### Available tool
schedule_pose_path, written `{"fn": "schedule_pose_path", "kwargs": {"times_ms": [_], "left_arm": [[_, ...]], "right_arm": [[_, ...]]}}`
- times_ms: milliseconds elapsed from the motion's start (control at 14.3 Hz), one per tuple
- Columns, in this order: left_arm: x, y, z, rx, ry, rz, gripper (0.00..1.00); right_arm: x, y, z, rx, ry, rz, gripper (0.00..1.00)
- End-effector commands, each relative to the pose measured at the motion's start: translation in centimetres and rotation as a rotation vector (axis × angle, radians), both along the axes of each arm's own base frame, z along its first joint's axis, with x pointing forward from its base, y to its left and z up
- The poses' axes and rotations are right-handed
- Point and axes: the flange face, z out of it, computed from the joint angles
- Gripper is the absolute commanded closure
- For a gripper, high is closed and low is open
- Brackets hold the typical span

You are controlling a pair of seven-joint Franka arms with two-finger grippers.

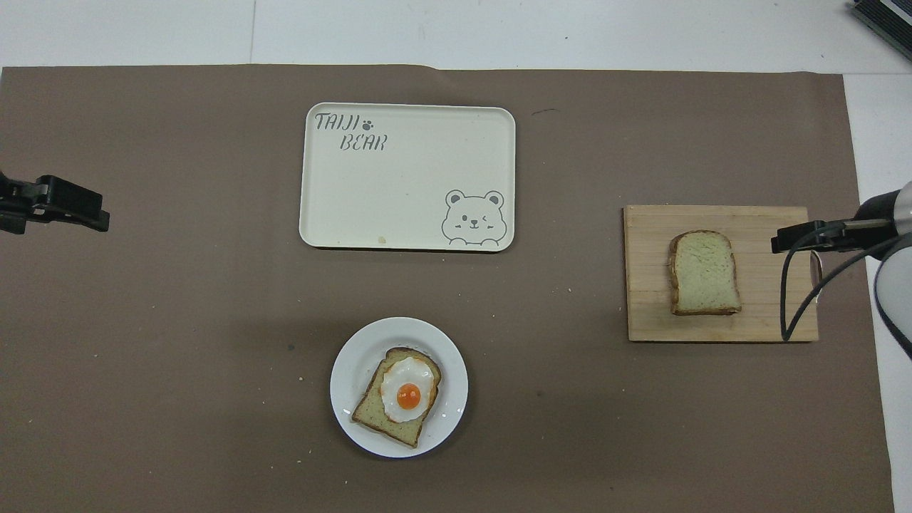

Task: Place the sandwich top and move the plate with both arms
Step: 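Reach the right gripper to the bread slice on the board and grasp it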

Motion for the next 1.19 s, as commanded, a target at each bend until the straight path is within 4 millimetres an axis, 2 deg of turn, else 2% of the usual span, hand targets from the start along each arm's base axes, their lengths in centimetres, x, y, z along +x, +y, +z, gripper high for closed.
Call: {"fn": "schedule_pose_path", "kwargs": {"times_ms": [0, 279, 908, 1117], "left_arm": [[-0.9, 0.6, 0.3, -0.003, 0.002, -0.001, 0.00], [-0.9, 0.8, 0.3, -0.005, 0.003, 0.002, 0.00], [-0.9, 0.9, 0.3, -0.003, 0.003, 0.004, 0.00], [-0.9, 0.9, 0.3, -0.003, 0.003, 0.004, 0.00]], "right_arm": [[1.1, -1.9, -4.4, 0.060, -0.013, 0.061, 0.00], [1.4, -2.1, -9.2, 0.104, -0.012, 0.108, 0.00], [0.1, -4.4, -17.4, 0.212, -0.014, 0.126, 0.00], [-0.2, -4.6, -18.1, 0.220, -0.011, 0.125, 0.00]]}}
